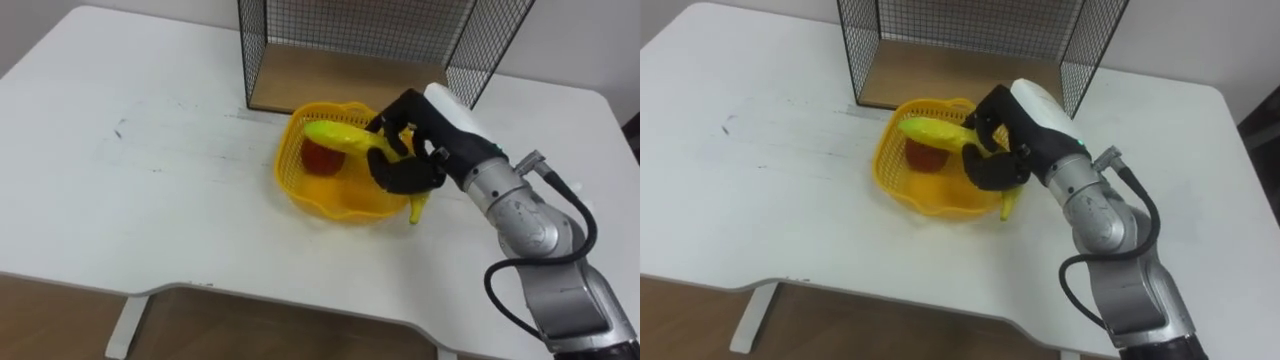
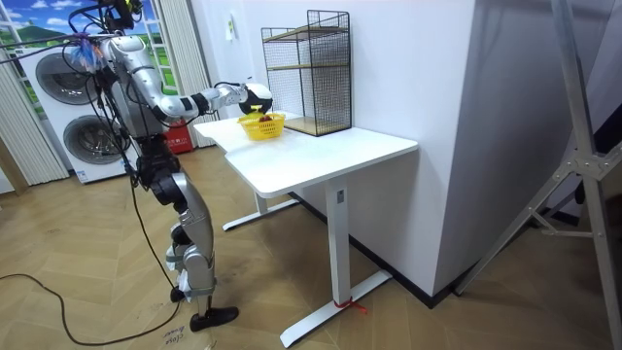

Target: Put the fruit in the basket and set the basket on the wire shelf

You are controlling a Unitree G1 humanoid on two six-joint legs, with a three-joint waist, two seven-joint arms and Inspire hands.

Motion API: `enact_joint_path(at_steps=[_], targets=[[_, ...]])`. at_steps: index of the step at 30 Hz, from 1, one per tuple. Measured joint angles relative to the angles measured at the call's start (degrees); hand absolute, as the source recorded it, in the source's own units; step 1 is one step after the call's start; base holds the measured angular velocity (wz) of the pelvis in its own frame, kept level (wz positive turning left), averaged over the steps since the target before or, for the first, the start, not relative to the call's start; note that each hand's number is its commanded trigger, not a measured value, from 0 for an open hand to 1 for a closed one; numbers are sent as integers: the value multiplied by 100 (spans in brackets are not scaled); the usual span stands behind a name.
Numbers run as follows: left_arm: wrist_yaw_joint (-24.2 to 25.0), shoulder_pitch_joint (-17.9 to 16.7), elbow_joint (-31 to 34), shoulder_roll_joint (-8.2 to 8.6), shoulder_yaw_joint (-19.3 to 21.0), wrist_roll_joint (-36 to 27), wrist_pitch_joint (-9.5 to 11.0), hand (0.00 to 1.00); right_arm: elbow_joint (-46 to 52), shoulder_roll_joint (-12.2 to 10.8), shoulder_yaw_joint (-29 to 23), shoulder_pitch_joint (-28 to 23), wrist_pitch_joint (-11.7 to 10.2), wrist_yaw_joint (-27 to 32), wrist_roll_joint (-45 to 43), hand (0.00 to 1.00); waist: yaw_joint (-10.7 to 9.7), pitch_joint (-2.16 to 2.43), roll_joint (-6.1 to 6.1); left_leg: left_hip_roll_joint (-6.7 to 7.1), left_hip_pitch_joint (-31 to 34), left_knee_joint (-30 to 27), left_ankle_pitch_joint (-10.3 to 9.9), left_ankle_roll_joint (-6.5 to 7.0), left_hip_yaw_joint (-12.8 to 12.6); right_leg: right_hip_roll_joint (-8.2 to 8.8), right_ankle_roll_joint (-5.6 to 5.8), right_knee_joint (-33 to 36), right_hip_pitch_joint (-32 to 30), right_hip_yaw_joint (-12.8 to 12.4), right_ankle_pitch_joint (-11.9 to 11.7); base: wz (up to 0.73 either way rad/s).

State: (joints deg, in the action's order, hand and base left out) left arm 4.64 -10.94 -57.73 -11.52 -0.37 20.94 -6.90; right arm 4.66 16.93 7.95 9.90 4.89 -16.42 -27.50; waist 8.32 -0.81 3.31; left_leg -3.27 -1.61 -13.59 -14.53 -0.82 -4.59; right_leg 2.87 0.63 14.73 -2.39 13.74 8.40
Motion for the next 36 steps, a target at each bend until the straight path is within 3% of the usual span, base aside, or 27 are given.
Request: enact_joint_path(at_steps=[9, 28, 36], targets=[[-2, -16, 102, 32, 1, -2, -81, 0, -5, -3, 1, -1, 154, -4, 11, 0, -1, 31, -39, -1, -8, -5, 1, -1, 2, 9, 0, 0, 23, 35, 0, 0], [-37, 22, 114, 28, -87, -43, -127, 0, -5, -104, 3, -1, 164, -2, 35, 0, -36, 44, -18, -2, -5, 1, 0, 0, 3, 13, 1, -5, 23, 50, 0, 0], [-39, -2, 33, 32, 72, -358, -115, 0, -5, -101, -53, -2, 148, 206, 789, 0, -109, 60, 7, -1, -5, -11, 0, 0, 26, 17, 1, -4, 37, 61, 1, 1]])
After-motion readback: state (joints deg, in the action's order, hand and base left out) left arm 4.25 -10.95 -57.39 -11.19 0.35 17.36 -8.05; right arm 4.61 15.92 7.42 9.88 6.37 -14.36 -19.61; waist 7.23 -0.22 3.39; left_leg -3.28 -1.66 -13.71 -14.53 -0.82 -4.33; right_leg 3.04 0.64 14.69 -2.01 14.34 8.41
